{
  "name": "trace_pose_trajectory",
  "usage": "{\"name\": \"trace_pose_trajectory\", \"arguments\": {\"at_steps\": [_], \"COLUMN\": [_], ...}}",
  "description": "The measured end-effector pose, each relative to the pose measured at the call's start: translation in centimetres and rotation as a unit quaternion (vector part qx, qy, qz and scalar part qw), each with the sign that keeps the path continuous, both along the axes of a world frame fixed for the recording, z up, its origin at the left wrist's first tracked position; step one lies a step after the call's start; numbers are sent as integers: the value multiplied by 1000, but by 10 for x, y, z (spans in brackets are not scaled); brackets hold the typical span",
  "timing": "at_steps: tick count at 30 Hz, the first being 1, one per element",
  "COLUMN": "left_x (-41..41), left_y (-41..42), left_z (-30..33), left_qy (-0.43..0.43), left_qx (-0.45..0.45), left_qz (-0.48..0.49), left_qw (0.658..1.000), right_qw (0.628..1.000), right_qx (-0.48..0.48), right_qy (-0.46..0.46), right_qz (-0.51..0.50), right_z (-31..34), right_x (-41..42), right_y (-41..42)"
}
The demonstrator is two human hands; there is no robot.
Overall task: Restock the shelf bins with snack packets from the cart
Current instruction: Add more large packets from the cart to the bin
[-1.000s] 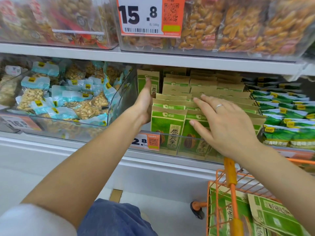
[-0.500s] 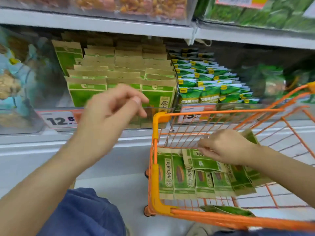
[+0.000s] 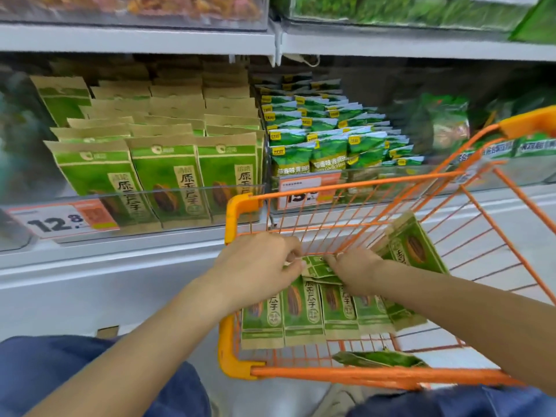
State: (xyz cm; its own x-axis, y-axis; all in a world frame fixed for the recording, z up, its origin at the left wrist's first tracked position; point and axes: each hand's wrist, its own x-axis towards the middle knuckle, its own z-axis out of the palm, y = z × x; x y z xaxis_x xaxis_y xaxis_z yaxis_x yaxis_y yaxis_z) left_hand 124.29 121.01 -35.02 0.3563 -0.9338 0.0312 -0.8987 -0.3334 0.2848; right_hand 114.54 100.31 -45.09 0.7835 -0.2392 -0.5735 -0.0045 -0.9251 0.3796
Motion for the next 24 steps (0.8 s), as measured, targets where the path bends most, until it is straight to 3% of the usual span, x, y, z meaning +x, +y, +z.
{"name": "trace_pose_trajectory", "arguments": {"at_steps": [3,5,7,10,14,16,17,20,24], "left_x": [3,6,7,6,11,14,15,24,50], "left_y": [1,1,1,5,8,13,16,34,78], "left_z": [-1,-3,-2,7,17,27,33,45,63], "left_qy": [43,109,214,353,423,485,512,518,445], "left_qx": [-20,-66,-173,-294,-310,-288,-277,-295,-286], "left_qz": [4,6,18,69,122,128,129,168,200], "left_qw": [999,992,961,885,843,816,802,785,825], "right_qw": [996,972,895,771,641,593,593,661,638], "right_qx": [68,197,371,529,662,696,699,672,697], "right_qy": [-48,-67,-79,-108,-149,-147,-141,-167,-227], "right_qz": [-22,-107,-235,-337,-358,-377,-373,-289,-236], "right_z": [22,46,76,119,159,171,176,185,182], "right_x": [3,2,0,0,-1,1,4,17,46], "right_y": [-6,-18,-24,-16,0,13,22,52,87]}}
